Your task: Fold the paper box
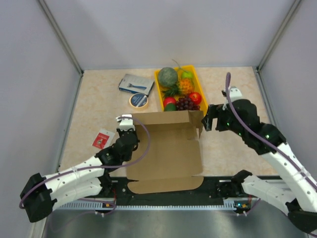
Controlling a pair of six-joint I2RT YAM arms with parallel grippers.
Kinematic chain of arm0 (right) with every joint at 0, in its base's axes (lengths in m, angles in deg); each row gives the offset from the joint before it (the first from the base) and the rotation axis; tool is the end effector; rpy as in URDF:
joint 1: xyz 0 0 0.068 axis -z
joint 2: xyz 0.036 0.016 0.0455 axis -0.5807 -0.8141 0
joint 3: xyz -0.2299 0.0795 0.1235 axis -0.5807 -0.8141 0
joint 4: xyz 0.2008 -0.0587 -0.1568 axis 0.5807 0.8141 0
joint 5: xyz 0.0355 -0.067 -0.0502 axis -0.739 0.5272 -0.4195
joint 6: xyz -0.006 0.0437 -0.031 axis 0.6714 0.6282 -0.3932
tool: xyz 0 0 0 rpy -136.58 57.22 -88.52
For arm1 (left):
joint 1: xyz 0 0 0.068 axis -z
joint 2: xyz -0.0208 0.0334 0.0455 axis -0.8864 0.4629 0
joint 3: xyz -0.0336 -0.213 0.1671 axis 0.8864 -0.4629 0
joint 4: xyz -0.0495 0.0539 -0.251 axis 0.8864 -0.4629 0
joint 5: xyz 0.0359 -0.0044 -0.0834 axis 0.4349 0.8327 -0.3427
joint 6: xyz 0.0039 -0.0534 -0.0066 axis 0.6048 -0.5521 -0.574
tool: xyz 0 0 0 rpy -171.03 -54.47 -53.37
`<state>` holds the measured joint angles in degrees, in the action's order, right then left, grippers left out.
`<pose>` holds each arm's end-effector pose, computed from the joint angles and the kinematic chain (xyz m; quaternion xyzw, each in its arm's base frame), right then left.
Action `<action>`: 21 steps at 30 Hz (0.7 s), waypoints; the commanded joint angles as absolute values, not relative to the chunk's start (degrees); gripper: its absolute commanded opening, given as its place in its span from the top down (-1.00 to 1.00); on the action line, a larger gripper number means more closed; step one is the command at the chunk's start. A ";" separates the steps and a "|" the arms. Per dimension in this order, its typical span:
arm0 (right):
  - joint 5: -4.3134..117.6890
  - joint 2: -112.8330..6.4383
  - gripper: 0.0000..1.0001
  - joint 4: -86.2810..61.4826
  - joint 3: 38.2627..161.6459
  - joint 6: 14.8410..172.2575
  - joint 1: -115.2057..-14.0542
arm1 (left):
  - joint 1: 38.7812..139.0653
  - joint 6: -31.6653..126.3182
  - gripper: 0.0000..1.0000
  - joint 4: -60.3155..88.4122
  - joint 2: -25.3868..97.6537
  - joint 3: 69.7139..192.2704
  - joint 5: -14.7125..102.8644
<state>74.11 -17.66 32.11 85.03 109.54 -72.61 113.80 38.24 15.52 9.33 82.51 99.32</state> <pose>0.1236 0.0860 0.3695 -0.0650 0.8612 0.1851 0.4689 0.1355 -0.1278 0.2269 -0.0162 0.7898 -0.0379 0.6119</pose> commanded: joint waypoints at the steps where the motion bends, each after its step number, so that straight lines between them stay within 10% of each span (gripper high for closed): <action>1: 62.60 -26.51 -0.63 35.87 90.84 98.43 -63.83 | 113.58 40.80 1.00 21.43 8.19 81.50 97.86; 21: 61.60 -43.65 -0.47 33.77 98.41 79.01 -65.29 | 113.58 45.10 1.00 25.04 8.63 79.13 94.09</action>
